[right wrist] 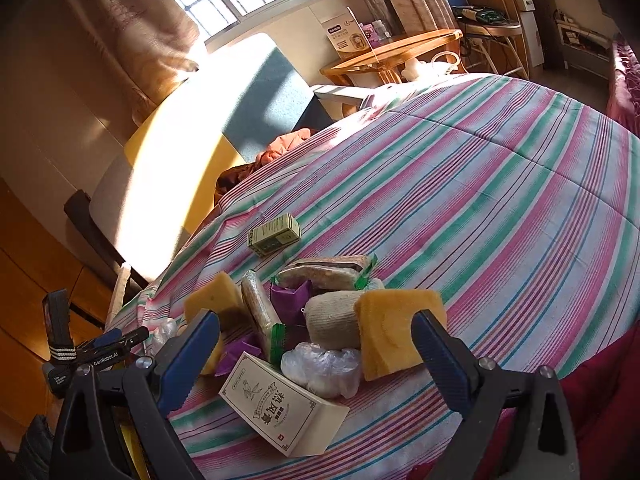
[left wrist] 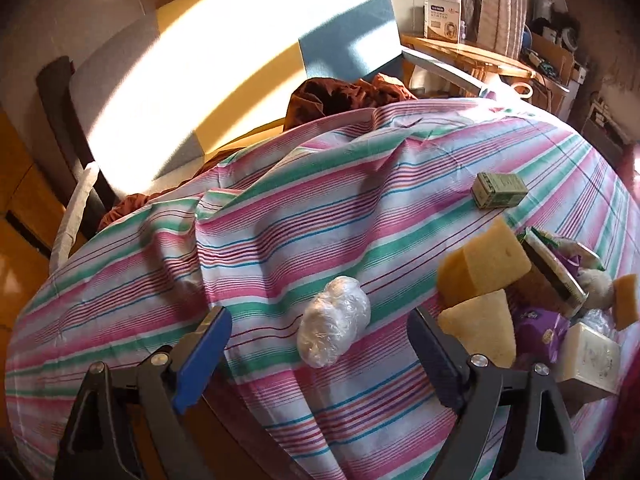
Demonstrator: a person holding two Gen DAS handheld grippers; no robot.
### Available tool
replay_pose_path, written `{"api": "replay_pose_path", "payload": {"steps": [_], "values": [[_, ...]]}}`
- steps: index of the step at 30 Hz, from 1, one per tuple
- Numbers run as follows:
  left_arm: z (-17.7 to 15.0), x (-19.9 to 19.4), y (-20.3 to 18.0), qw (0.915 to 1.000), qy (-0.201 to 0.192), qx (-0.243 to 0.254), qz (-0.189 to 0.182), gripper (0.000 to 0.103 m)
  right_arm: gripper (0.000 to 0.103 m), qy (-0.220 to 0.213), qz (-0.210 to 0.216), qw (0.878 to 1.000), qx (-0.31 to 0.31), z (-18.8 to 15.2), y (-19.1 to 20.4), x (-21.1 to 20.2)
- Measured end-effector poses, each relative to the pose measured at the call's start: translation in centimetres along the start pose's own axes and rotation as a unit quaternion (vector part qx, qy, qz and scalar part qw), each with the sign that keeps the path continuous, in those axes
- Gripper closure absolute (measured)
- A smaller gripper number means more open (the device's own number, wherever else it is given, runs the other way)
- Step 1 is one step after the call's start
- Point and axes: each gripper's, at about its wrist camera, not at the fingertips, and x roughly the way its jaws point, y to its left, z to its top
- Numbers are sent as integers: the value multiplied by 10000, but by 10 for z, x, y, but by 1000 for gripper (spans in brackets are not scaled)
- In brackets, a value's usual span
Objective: Organize objects
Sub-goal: 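Lower the left tool onto the plastic-wrapped white bundle and close it, then carry the bundle into the gold tray with the left tool while the right tool grasps a yellow sponge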
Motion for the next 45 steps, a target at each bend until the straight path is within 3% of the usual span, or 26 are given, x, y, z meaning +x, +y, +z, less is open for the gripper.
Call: {"api": "replay_pose_path", "payload": {"steps": [3, 5, 7, 8, 12, 19, 27, 32, 37, 41, 45], "values": [[0, 23, -7, 9985, 199, 436, 276, 14, 5, 25, 11, 10000, 29, 0, -1, 1], [-1, 39, -6, 9981, 375, 396, 300, 18, 5, 38, 21, 10000, 33, 0, -2, 1], [0, 51, -1, 9982, 547, 207, 128, 44, 5, 50, 15, 10000, 28, 0, -1, 2], [0, 56, 0, 9978, 662, 88, -16, 66, 5, 65, 8, 10000, 21, 0, -1, 3], [-6, 48, 4, 9988, 446, -132, -181, 69, 5, 89, -29, 9999, -58, 0, 3, 4], [-31, -20, 16, 9947, -128, -789, -647, 68, 14, 258, -55, 9969, -736, -6, 28, 8], [-94, -88, 36, 9844, -402, -1493, -837, 68, 24, 1077, 321, 9721, -2057, -31, 117, 44], [-137, -121, 55, 9782, -609, -1873, -660, 68, 27, 1409, 193, 9562, -2558, -43, 170, 94], [-181, -142, 79, 9711, -641, -2256, -435, 68, 27, 1828, -298, 9411, -2828, -62, 194, 149], [-219, -153, 99, 9637, -629, -2580, -264, 68, 49, 2012, -701, 9340, -2867, -72, 191, 178], [-251, -160, 118, 9555, -632, -2881, -11, 68, 52, 1943, -468, 9368, -2870, -77, 188, 163]]}}
